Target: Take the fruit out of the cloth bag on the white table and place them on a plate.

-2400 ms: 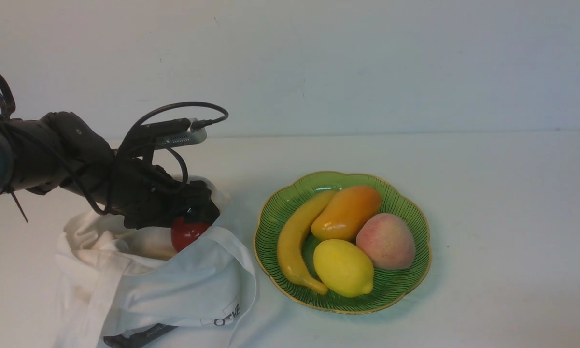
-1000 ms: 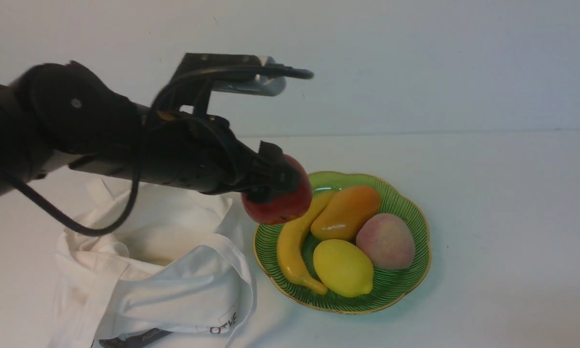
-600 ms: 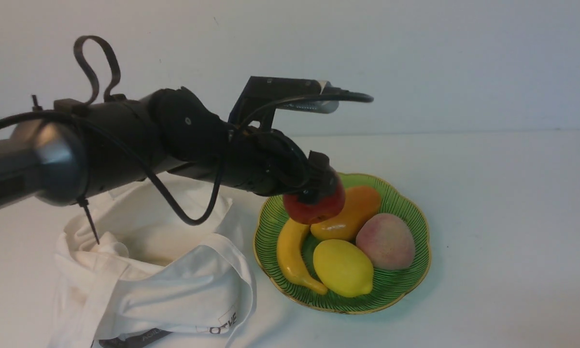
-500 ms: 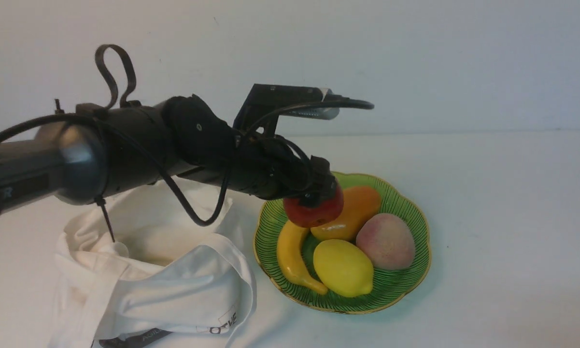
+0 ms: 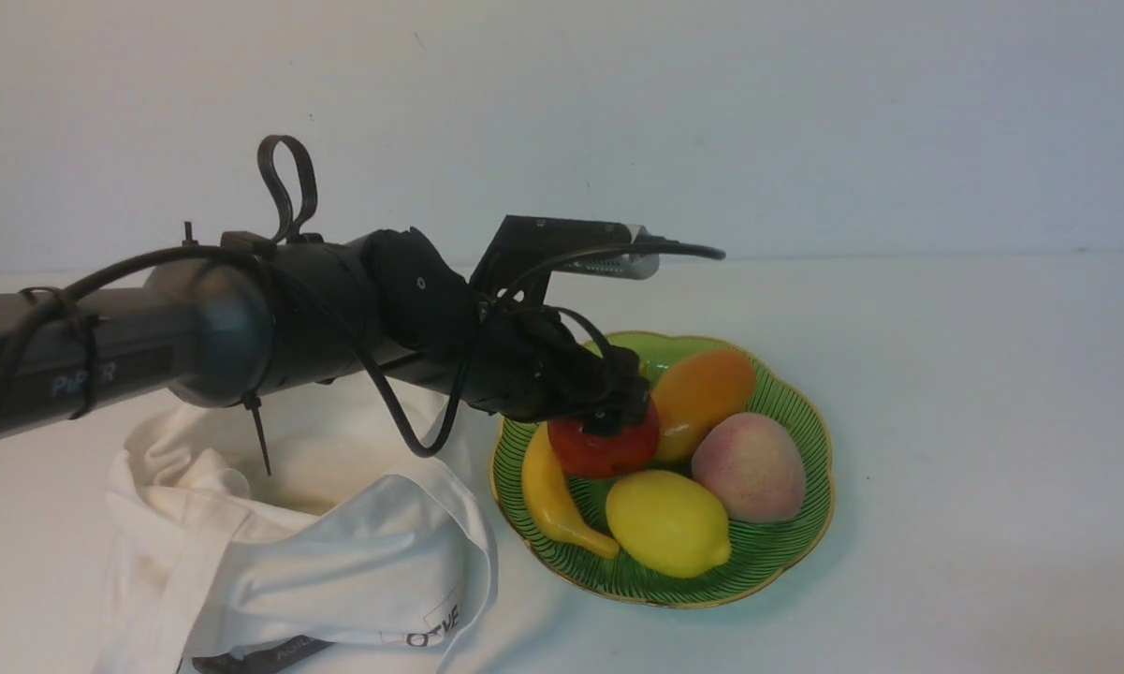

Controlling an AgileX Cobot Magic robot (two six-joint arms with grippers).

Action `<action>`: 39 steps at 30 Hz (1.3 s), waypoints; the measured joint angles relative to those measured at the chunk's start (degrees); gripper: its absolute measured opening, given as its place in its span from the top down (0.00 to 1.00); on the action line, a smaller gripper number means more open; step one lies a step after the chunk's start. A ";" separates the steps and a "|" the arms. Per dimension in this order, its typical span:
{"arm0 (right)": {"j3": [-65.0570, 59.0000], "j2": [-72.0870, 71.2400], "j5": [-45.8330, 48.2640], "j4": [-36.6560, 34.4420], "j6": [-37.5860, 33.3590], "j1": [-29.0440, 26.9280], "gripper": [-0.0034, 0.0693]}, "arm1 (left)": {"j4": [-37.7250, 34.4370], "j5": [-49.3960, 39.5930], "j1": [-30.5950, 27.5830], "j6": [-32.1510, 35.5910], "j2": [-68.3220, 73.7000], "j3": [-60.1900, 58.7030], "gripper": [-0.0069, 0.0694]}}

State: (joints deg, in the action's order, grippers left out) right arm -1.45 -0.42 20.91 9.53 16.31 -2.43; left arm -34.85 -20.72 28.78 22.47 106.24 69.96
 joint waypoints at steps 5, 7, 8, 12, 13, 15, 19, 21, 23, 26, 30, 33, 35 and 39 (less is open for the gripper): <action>0.00 0.00 0.00 0.00 -0.06 0.00 0.97 | 0.00 -0.21 0.00 0.06 -0.77 0.00 0.02; 0.00 0.00 0.00 0.00 -0.06 0.00 0.97 | 0.07 -0.25 0.00 0.36 -2.07 0.00 0.02; 0.00 0.00 0.00 0.00 -0.06 0.00 0.97 | 0.26 -0.25 0.00 0.69 -2.80 0.00 0.02; 0.00 0.00 0.00 0.00 -0.06 0.00 0.97 | 1.43 -0.77 0.00 1.10 -5.55 0.00 0.02; 0.00 0.00 0.00 0.00 -0.06 0.00 0.97 | 1.86 -1.15 0.00 1.10 -6.35 0.00 0.02; 0.00 0.00 0.00 0.00 -0.06 0.00 0.97 | 2.74 -2.01 0.00 1.10 -9.16 0.00 0.03; 0.00 0.00 0.00 0.00 -0.06 0.00 0.97 | 5.94 -3.33 -0.07 1.10 -17.91 0.00 0.26; 0.00 0.00 0.00 0.00 -0.06 0.00 0.97 | 8.45 -3.89 -0.73 0.55 -23.86 0.00 0.49; 0.00 0.00 0.00 0.00 -0.06 0.00 0.97 | 12.21 -5.44 -2.42 -1.09 -30.48 0.00 0.74; 0.00 0.00 0.00 0.00 -0.06 0.00 0.97 | 16.73 -7.85 -5.23 -3.89 -37.85 0.00 0.86; 0.00 0.00 0.00 0.00 -0.06 0.00 0.97 | 28.51 -17.24 -15.30 -13.73 -53.57 -0.42 0.92; 0.00 0.00 0.00 0.00 -0.06 0.00 0.97 | 32.44 -19.89 -19.18 -17.13 -60.00 -2.74 0.92; 0.00 0.00 0.00 0.00 -0.06 0.00 0.97 | 34.85 -21.18 -21.69 -19.40 -66.87 -6.32 0.92; 0.00 0.00 0.00 0.00 -0.06 0.00 0.97 | 35.24 -21.68 -23.32 -22.47 -80.25 -14.38 0.92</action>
State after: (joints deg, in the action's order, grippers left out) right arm -1.45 -0.42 20.91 9.53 16.25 -2.43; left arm 0.39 -42.40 5.46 0.00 25.99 55.59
